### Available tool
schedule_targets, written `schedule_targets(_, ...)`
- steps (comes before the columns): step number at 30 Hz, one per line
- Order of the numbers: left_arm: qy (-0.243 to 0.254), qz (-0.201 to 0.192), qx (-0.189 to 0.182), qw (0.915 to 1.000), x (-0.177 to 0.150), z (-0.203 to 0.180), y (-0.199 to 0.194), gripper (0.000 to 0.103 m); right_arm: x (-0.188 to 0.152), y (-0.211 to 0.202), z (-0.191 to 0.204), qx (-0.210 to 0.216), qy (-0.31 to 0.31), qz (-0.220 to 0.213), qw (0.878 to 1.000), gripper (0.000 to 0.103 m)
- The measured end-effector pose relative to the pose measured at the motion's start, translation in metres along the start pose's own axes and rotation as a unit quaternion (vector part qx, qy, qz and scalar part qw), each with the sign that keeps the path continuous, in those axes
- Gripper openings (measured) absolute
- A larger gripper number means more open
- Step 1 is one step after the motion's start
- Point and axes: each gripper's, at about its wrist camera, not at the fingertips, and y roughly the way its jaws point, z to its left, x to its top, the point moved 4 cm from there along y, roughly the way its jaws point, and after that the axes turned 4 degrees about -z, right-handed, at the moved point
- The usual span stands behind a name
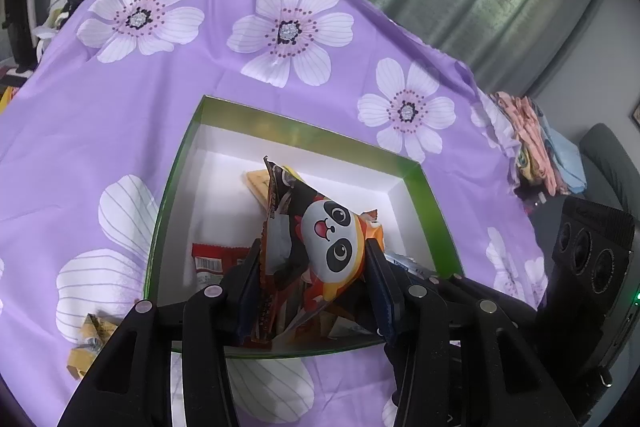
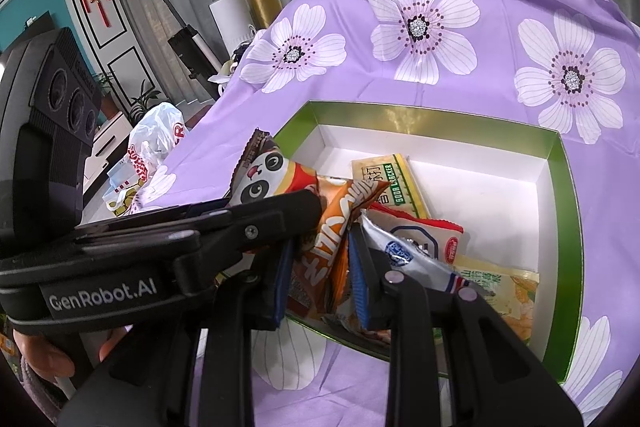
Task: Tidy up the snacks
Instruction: 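Lower the panda bag into the box and open the right gripper, then reach the right gripper to the gold-wrapped snack pack and grasp it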
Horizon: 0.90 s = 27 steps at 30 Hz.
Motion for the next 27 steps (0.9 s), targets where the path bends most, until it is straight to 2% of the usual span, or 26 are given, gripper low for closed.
schedule_targets(8,0.006,-0.003,0.010,0.9999,0.000,-0.002,-0.002,0.047,0.000,0.000,0.001,-0.001,-0.001,0.001,1.000,0.031)
schedule_targets(12,0.011,-0.007,0.028,0.9995,0.001,-0.002,-0.006,0.056,0.000,-0.004,0.002,-0.008,-0.007,-0.003,1.000,0.039)
schedule_targets(14,0.011,-0.012,0.028,0.9995,0.001,-0.002,-0.011,0.066,0.001,-0.007,0.004,-0.008,-0.007,-0.009,1.000,0.049)
schedule_targets(15,0.013,-0.016,0.030,0.9994,0.002,-0.002,-0.015,0.067,0.002,-0.010,0.006,-0.009,-0.008,-0.013,1.000,0.055)
schedule_targets(18,0.023,-0.029,0.036,0.9987,0.003,-0.006,-0.028,0.069,0.003,-0.018,0.013,-0.010,-0.015,-0.021,1.000,0.059)
schedule_targets(20,0.029,-0.040,0.039,0.9980,0.006,-0.009,-0.038,0.079,0.005,-0.026,0.020,-0.008,-0.019,-0.028,0.999,0.062)
schedule_targets(27,0.036,-0.071,0.050,0.9955,0.008,-0.007,-0.075,0.081,0.006,-0.053,0.045,-0.001,-0.036,-0.050,0.998,0.073)
